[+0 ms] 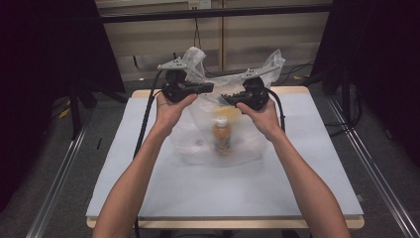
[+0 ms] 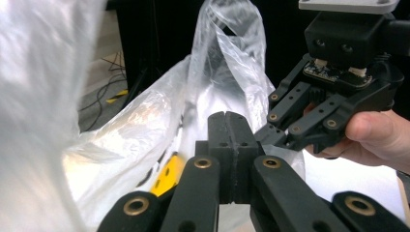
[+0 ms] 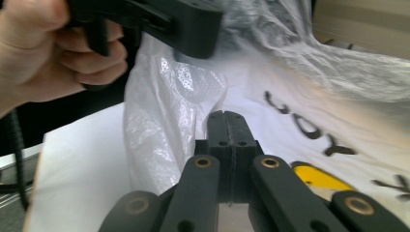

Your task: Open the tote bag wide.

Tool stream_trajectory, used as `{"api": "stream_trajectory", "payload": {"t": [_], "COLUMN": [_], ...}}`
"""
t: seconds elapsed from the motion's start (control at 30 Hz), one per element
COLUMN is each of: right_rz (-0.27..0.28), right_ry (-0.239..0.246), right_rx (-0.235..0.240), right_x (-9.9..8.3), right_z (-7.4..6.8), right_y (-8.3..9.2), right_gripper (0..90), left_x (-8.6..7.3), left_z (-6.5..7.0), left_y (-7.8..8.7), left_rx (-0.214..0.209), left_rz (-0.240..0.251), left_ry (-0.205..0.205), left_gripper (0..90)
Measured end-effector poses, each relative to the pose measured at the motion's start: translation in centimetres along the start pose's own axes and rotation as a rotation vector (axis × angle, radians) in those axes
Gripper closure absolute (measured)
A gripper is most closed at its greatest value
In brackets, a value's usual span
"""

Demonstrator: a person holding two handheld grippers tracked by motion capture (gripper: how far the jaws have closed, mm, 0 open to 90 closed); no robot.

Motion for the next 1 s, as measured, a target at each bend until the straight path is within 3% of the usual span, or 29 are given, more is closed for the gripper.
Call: {"api": "stream_trajectory", "payload": {"t": [0.2, 0.3, 0.37, 0.57, 0.63, 0.73, 1.0], "right_rz": [0.003, 0.003, 0.005, 0.002, 0.003, 0.006, 0.016], "right_ry": [0.004, 0.006, 0.007, 0.008, 0.017, 0.025, 0.002], "right_rx": [0.032, 0.043, 0.051, 0.062, 0.066, 0.067, 0.067], "right_x": [-0.7, -1.2, -1.6, -2.5, -2.6, -2.6, -4.1], "right_z": [-1.2, -1.8, -2.2, -3.2, -3.8, -4.2, -4.6], "right_y": [-0.3, 0.0, 0.2, 0.8, 1.2, 1.6, 1.9], "right_gripper": [90.0, 90.0, 90.0, 90.0, 90.0, 90.0, 90.0], "left_x": [-2.2, -3.3, -3.7, -5.3, -6.0, -6.3, -7.6], "left_z": [0.5, 0.6, 0.7, 1.4, 2.0, 2.4, 2.1], "left_y": [-0.5, -0.7, -0.8, -1.3, -1.2, -1.1, -0.7], "left_rx": [-0.036, -0.03, -0.053, -0.062, -0.086, -0.08, -0.088], "left_rz": [-0.005, -0.017, -0.002, -0.031, -0.036, -0.041, -0.025], "left_ry": [0.014, 0.016, 0.027, 0.021, 0.034, 0.012, 0.039], "left_gripper": [90.0, 90.0, 90.0, 90.0, 90.0, 90.0, 90.0]}}
Point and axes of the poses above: each handheld gripper's, and its own axes: y roughly backward along the jaws, x roughly out of its top, z roughly to its right, the point moved 6 cm from there along -y, roughly forward along the jaws, and after that the axes turned 14 degrees about y, right-handed, at the moved point
